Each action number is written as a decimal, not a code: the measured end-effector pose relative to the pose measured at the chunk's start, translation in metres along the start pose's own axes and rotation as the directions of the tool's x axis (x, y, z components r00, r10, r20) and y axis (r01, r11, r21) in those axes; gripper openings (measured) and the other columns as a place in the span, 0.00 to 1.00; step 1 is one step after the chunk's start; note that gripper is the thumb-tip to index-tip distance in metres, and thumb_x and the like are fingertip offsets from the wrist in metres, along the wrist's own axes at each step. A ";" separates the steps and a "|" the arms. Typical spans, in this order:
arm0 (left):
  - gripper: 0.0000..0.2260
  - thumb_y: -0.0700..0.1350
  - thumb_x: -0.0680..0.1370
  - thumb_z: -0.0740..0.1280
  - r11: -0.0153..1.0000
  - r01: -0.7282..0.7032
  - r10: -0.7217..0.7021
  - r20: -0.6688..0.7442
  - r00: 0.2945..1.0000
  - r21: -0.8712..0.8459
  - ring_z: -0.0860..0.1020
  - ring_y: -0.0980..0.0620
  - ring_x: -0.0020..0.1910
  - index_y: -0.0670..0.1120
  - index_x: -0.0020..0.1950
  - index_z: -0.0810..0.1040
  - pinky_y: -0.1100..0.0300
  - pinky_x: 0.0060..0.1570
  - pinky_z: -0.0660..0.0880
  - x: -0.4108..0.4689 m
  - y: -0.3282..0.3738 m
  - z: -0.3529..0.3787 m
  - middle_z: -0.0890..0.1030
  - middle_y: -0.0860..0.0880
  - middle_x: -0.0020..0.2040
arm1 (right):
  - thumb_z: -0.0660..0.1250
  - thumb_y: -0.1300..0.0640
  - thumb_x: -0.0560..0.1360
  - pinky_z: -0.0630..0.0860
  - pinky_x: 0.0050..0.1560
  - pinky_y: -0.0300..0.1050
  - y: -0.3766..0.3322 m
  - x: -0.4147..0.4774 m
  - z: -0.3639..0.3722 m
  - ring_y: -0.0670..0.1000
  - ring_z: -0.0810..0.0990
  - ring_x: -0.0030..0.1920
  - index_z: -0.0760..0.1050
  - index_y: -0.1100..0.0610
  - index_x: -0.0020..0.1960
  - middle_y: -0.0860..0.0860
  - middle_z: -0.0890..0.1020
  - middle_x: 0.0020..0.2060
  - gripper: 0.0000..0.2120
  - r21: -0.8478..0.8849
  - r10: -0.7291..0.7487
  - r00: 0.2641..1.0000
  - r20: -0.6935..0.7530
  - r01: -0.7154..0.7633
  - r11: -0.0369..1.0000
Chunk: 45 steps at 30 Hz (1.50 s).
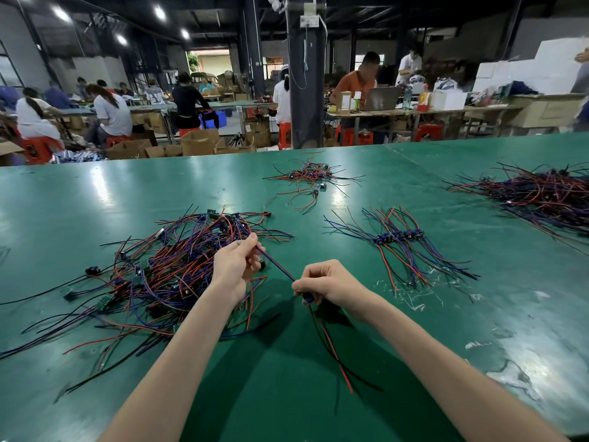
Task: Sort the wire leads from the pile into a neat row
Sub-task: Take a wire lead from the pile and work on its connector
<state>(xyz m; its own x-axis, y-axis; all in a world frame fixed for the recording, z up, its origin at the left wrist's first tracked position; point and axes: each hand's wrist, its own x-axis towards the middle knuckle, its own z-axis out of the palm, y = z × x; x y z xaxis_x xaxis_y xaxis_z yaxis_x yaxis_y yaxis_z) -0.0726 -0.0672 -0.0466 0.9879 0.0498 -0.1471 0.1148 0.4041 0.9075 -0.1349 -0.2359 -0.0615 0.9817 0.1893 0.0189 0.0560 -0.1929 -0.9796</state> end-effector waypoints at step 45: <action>0.05 0.39 0.74 0.72 0.974 -0.186 0.191 -0.027 0.981 0.133 0.72 0.59 0.26 0.42 0.37 0.80 0.68 0.29 0.72 0.003 -0.001 -0.010 0.78 0.54 0.26 | 0.69 0.65 0.73 0.69 0.29 0.32 0.001 -0.003 -0.002 0.42 0.76 0.26 0.76 0.58 0.33 0.47 0.81 0.28 0.11 0.035 0.023 1.000 0.019 -0.024 0.999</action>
<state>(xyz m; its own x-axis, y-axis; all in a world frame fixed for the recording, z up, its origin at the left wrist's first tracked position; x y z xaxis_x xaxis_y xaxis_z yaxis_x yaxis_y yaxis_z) -0.0712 -0.0588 -0.0519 0.9885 0.1503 0.0186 -0.0581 0.2627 0.9631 -0.1379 -0.2386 -0.0618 0.9792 0.2028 -0.0073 0.0265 -0.1634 -0.9862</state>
